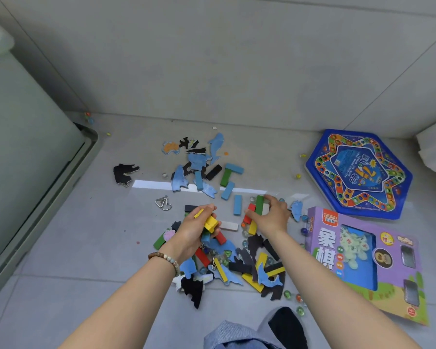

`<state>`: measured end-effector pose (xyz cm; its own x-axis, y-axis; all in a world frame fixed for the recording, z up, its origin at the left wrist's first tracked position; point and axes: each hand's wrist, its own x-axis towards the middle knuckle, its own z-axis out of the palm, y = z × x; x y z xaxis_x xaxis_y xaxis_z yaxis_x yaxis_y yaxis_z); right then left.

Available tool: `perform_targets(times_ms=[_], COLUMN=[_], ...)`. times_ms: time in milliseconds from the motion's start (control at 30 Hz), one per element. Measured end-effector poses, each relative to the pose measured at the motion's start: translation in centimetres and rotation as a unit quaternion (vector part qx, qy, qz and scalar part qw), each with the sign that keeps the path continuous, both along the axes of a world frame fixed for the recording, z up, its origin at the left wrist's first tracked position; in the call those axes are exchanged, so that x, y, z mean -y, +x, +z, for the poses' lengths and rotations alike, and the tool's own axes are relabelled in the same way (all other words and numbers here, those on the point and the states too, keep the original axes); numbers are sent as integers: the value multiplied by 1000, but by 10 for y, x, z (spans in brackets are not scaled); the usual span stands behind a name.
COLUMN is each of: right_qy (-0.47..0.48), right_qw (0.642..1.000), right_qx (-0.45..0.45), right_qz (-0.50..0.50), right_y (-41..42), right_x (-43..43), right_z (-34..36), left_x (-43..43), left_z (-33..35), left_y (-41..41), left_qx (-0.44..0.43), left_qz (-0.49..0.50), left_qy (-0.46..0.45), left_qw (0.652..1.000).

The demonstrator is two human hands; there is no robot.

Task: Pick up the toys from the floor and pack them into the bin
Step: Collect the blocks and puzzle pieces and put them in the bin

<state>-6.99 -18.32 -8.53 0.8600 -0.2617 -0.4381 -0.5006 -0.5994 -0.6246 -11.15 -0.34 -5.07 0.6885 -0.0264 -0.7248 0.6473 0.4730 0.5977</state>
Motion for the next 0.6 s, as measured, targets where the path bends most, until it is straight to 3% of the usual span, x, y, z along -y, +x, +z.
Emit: perform_targets(times_ms=[200,600], right_qy=[8,-108], right_qw=[999,989], right_qx=[24,49], right_qz=[43,84], right_y=[-13,-8], right_x=[-5,-24], right_z=[-4,-9], left_x=[-3,-11], left_z=[0,-7], left_y=[-1,-4], left_qx=[-6,-36], left_qz=[-14,-3], left_qy=[5,5], left_qw=[1000,999])
